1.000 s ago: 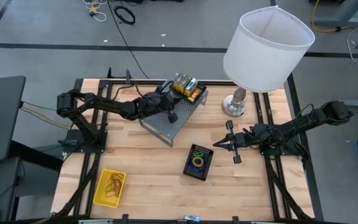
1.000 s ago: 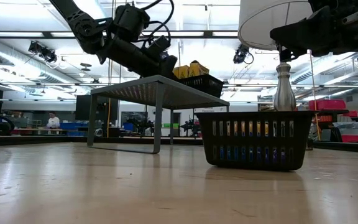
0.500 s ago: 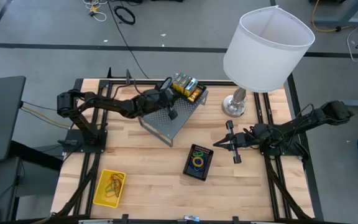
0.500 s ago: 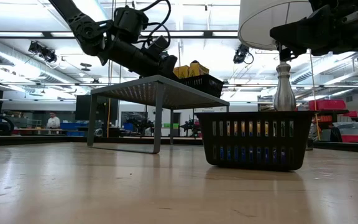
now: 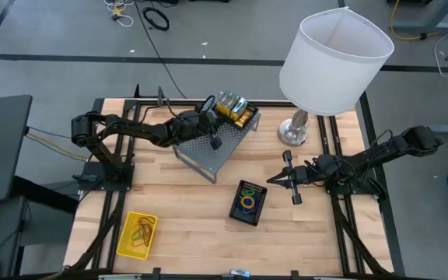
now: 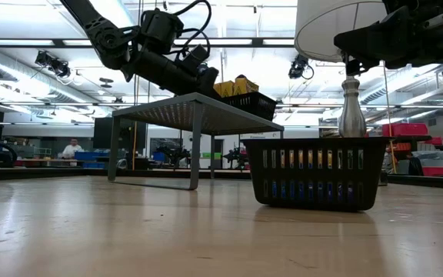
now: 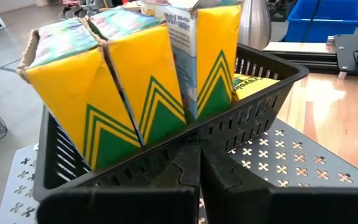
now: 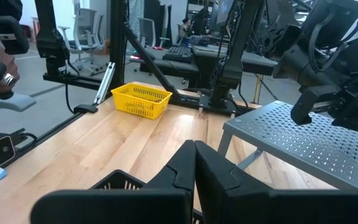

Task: Pick & Place Office Desk Supplies
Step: Put the right black bin on the shelf

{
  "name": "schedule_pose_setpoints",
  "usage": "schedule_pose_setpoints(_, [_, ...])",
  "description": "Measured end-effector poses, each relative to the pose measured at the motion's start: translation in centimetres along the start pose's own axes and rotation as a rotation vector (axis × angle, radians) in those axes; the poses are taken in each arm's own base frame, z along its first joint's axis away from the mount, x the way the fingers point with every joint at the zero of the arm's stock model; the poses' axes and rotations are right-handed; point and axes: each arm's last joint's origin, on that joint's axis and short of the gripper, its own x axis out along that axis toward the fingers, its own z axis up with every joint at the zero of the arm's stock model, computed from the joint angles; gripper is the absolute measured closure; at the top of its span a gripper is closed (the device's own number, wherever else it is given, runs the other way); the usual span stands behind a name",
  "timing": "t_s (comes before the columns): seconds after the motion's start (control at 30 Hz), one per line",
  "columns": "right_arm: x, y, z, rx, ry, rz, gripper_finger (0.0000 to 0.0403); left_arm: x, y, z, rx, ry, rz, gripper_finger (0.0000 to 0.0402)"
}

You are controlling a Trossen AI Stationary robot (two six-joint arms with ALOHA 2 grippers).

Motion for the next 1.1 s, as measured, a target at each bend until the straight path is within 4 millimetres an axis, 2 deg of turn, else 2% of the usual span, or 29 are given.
schedule_pose_setpoints(0.2, [0.00,0.00,0.00,0.000,0.000,0.000,0.0385,0.00,-0.10,0.01,-0.013,-0.004,-0.036,0.0401])
schedule_pose_setpoints(1.1, [-0.01,-0.05,0.31,-0.017,-0.031,-0.005,0.0385,0.01,-0.04,0.16,-0.042,-0.017,0.008,0.0401])
